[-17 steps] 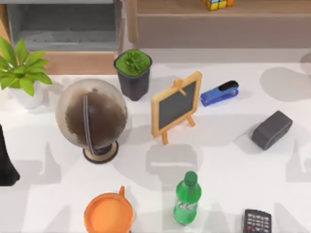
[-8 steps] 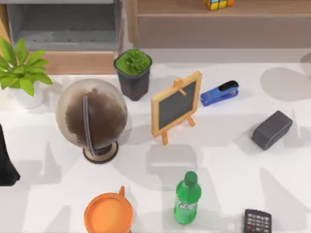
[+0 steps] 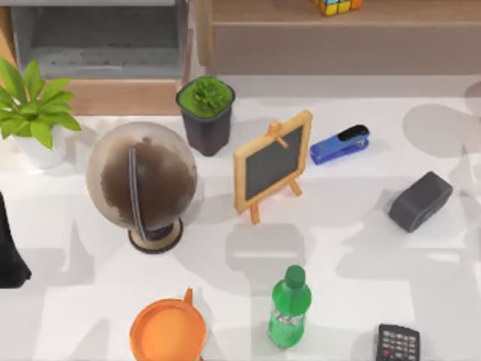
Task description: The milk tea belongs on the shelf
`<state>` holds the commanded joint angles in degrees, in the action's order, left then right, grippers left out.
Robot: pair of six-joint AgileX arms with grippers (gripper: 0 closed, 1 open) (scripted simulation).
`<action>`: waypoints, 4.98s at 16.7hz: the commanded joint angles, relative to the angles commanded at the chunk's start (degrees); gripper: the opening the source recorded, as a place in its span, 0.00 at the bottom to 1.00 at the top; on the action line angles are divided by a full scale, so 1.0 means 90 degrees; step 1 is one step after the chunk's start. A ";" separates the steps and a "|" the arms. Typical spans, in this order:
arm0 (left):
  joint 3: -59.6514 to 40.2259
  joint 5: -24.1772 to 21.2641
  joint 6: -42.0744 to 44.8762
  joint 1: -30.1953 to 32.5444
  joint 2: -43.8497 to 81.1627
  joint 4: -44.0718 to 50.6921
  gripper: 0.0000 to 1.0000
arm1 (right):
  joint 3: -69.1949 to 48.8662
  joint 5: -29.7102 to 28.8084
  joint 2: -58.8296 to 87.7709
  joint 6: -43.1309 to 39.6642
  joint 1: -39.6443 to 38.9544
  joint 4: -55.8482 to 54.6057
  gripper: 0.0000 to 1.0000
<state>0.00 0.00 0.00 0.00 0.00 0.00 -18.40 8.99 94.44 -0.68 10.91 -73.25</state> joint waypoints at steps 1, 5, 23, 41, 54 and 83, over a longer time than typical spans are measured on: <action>0.0000 0.0000 0.0000 0.0000 0.0000 0.0000 1.00 | -0.0117 0.0056 0.0553 -0.0001 0.0065 -0.0443 1.00; 0.0000 0.0000 0.0000 0.0000 0.0000 0.0000 1.00 | -0.0541 0.0245 0.2338 0.0029 0.0284 -0.1967 1.00; 0.0000 0.0000 0.0000 0.0000 0.0000 0.0000 1.00 | -0.2274 0.0137 0.3843 0.0084 0.0192 -0.1905 1.00; 0.0000 0.0000 0.0000 0.0000 0.0000 0.0000 1.00 | -0.2940 0.0033 0.3993 0.0083 0.0090 -0.1382 0.25; 0.0000 0.0000 0.0000 0.0000 0.0000 0.0000 1.00 | -0.2930 0.0035 0.3967 0.0093 0.0103 -0.1366 0.00; 0.0000 0.0000 0.0000 0.0000 0.0000 0.0000 1.00 | -0.4412 -0.0036 0.0839 0.0166 0.0247 0.2748 0.00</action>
<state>0.00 0.00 0.00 0.00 0.00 0.00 -58.11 8.67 101.98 0.81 13.13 -48.52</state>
